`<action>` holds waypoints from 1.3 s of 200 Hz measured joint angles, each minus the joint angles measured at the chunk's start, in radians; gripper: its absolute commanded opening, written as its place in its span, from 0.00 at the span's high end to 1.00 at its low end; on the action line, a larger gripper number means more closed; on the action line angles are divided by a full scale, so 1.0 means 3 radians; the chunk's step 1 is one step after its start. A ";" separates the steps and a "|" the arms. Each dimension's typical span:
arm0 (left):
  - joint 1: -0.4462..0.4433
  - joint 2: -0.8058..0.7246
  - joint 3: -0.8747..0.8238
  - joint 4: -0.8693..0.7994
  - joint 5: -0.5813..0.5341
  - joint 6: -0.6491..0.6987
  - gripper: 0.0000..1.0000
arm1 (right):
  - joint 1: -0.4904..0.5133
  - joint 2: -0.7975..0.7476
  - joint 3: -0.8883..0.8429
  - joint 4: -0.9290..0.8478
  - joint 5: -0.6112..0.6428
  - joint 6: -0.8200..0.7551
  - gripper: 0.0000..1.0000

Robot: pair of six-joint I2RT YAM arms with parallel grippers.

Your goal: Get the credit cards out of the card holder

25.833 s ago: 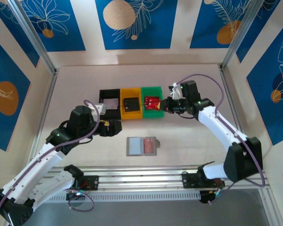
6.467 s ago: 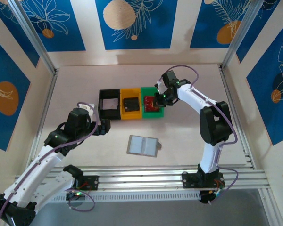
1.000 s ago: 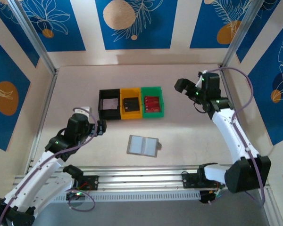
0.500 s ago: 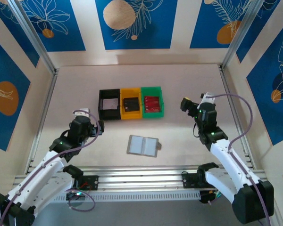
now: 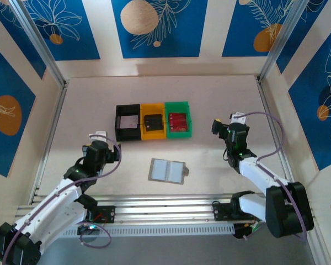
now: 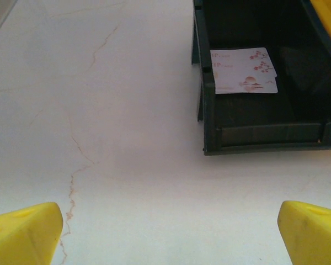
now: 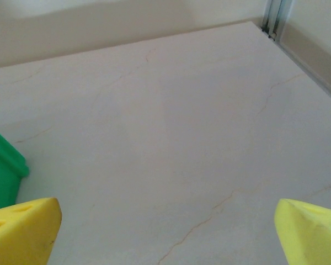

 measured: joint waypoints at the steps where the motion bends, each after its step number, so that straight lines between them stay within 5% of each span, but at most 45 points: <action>1: 0.0001 -0.0003 -0.0006 0.0011 -0.0005 0.0001 0.00 | -0.0001 0.0009 -0.0001 0.0005 0.0000 0.0000 0.01; 62: 0.0089 0.0179 -0.0100 0.0629 -0.0224 0.0121 0.00 | -0.0106 0.0698 0.0009 0.0374 -0.0090 -0.0120 0.01; 155: 0.0395 0.0710 -0.0100 0.1391 -0.0317 0.0479 0.00 | -0.0320 0.1073 0.0031 0.1012 -0.0552 -0.0354 0.01; 200: 0.0759 0.1010 -0.0100 0.1795 -0.0088 0.0654 0.00 | -0.0431 0.1274 -0.0023 0.1268 -0.0868 -0.0381 0.01; 260: 0.1110 0.2120 -0.0099 0.2646 0.0285 0.0801 0.00 | -0.0444 0.1274 -0.0023 0.1335 -0.0987 -0.0381 0.01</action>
